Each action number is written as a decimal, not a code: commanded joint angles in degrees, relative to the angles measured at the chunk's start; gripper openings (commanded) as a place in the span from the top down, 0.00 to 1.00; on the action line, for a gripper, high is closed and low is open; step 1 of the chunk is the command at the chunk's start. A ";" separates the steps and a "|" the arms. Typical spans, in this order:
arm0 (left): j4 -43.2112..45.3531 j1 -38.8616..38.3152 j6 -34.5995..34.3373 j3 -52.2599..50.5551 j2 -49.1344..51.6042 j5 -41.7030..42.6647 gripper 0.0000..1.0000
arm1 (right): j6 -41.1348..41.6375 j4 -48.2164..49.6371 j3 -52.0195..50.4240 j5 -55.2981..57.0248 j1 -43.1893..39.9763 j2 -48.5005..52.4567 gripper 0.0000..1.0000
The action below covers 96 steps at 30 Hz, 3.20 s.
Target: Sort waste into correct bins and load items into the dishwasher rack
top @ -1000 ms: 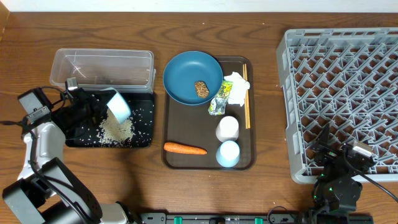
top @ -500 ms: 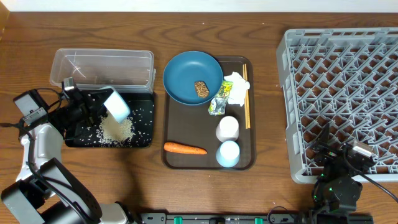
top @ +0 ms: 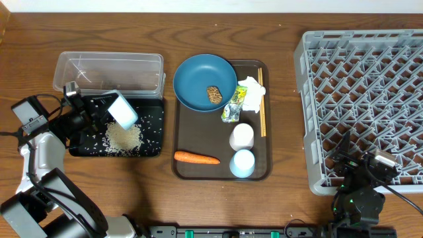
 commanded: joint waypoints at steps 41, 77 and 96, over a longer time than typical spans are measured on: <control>11.89 1.03 -10.73 -0.44 -0.39 3.76 0.94 | -0.22 -0.90 0.37 -0.66 -0.15 -0.09 0.01; 13.94 -3.65 -4.04 -0.44 -0.42 -19.12 0.94 | -0.20 -0.90 0.37 -0.66 -0.15 -0.09 0.01; -0.11 -3.65 -7.32 0.02 -22.56 -32.06 0.94 | -0.22 -0.90 0.37 -0.66 -0.15 -0.09 0.01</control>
